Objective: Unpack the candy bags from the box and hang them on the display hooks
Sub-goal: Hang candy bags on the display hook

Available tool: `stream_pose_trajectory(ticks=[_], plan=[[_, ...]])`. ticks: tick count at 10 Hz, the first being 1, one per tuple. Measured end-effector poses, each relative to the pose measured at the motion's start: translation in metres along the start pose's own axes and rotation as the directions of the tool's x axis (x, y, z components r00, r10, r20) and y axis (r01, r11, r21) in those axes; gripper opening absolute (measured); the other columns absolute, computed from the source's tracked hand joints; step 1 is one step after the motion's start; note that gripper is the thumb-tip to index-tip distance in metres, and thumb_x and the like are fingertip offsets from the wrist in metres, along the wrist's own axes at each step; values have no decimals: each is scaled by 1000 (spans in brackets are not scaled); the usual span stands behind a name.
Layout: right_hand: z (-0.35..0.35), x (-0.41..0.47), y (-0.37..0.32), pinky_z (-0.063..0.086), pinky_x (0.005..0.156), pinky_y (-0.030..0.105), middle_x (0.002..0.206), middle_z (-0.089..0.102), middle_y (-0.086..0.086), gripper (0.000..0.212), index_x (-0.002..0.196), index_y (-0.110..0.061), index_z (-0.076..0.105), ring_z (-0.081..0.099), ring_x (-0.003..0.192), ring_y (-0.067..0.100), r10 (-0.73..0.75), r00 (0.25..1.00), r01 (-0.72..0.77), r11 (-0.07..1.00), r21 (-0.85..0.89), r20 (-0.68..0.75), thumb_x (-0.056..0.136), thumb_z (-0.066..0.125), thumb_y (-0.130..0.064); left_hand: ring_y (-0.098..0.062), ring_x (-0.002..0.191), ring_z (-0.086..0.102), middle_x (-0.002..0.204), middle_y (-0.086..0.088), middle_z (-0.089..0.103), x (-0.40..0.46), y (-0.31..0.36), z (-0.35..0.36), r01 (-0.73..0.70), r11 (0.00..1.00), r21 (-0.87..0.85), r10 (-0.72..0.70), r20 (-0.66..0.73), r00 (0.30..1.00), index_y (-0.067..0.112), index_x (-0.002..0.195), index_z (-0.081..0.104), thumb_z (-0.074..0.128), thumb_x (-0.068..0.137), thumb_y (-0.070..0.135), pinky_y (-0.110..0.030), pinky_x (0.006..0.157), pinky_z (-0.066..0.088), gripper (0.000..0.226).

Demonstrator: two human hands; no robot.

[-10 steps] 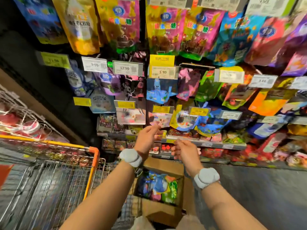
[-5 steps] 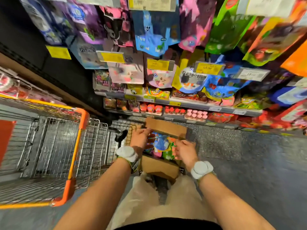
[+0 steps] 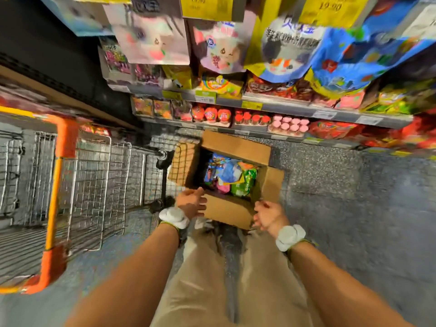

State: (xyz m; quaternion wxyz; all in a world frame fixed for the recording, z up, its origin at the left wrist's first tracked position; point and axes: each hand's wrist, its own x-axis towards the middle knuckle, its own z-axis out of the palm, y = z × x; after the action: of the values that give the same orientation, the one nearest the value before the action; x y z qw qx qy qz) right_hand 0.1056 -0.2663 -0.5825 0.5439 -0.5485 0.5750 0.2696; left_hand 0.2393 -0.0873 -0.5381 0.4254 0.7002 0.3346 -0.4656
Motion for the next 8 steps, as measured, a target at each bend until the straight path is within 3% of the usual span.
stream_pose_trajectory(ticks=[1,2,3,4,6,7,8], plan=[[-16,29,8,41,52,25,65,56,5,21,82,-15,56,50,55,21,-31,997,42,985,-169,64,101,48,-21,-20,58,49,77,-7,56,16,-15,8,52,998,-37,-50,41,998,12,86,57,50,101,31,-25,53,41,25],[-30,52,9,47,55,23,71,57,1,15,88,-16,55,54,59,16,-101,991,118,965,-236,83,101,47,-15,-19,57,47,74,-7,53,31,-25,17,66,994,-81,-61,66,996,12,90,55,46,103,30,-25,54,38,24],[-36,78,10,47,44,20,70,61,3,15,86,-17,54,57,54,14,-92,994,103,970,-221,59,100,49,-16,-20,58,51,77,-7,58,56,-35,23,55,996,-72,-52,32,998,11,99,57,50,101,28,-24,50,44,19],[-34,113,14,50,50,24,68,61,4,20,79,-15,55,58,55,17,-72,996,83,974,-212,61,97,48,-12,-21,59,52,80,-8,59,93,-50,23,103,993,-62,-102,28,994,10,99,58,52,100,29,-22,42,47,20],[-17,167,38,51,54,35,58,62,5,23,72,-14,57,57,56,25,40,999,-44,988,-150,-33,95,57,-14,-21,60,54,78,-6,63,143,-59,21,98,995,11,-98,-17,995,8,105,60,54,100,27,-26,51,49,21],[0,192,41,51,86,46,75,54,0,30,71,-25,44,53,69,15,8,972,99,894,-437,235,100,47,-17,-23,68,57,84,-6,65,171,-60,24,90,996,19,-90,-18,996,7,113,61,55,99,29,-33,60,51,27],[7,243,29,39,100,38,113,62,20,14,100,-20,50,59,104,28,-259,695,297,953,61,671,100,38,-27,-23,70,60,87,-7,67,194,-57,32,75,997,-11,-75,-18,997,6,111,62,55,98,33,-34,62,52,30]])
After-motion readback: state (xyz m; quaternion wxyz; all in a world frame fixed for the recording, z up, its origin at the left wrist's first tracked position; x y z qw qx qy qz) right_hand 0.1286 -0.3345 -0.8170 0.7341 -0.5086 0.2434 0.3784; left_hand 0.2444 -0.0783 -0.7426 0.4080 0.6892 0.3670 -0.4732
